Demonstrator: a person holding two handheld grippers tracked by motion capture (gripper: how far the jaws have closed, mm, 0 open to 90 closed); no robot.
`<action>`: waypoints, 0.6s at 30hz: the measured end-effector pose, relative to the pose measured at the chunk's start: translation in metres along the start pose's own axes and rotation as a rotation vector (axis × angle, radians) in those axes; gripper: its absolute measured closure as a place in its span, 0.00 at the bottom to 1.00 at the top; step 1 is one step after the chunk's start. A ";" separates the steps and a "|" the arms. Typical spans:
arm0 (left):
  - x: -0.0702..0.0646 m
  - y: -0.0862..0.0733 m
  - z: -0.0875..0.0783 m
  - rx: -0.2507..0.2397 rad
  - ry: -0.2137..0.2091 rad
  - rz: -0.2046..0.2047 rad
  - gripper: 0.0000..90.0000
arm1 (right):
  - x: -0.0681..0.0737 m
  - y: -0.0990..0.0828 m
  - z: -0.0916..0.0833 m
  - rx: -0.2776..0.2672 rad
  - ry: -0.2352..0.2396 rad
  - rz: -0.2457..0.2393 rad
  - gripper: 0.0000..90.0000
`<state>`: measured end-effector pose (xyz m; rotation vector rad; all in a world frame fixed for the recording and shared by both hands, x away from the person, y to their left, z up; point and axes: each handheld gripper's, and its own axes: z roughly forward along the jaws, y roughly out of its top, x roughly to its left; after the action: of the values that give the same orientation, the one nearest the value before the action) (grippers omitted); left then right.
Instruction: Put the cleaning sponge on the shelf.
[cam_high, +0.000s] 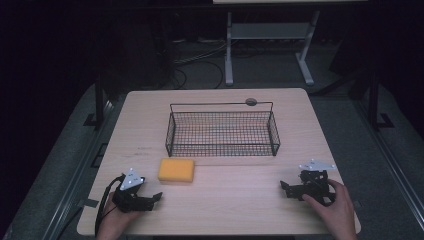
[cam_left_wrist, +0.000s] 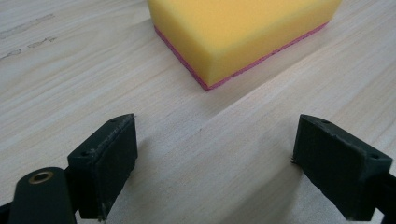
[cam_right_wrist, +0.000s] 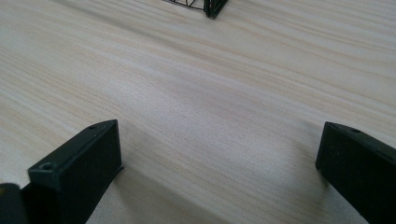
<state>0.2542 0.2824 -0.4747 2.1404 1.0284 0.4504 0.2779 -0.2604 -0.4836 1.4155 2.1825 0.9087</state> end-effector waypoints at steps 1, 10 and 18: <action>0.000 0.000 0.000 0.000 -0.001 0.001 0.14 | 0.000 0.000 0.000 0.000 0.000 0.000 0.00; 0.000 0.001 -0.001 0.011 -0.002 0.003 0.16 | 0.000 0.000 0.000 0.000 0.000 0.000 0.00; 0.000 0.007 -0.007 0.004 -0.016 -0.007 0.22 | 0.000 0.000 0.000 0.001 0.000 0.000 0.00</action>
<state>0.2537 0.2823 -0.4645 2.1405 1.0281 0.4272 0.2779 -0.2604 -0.4835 1.4159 2.1833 0.9072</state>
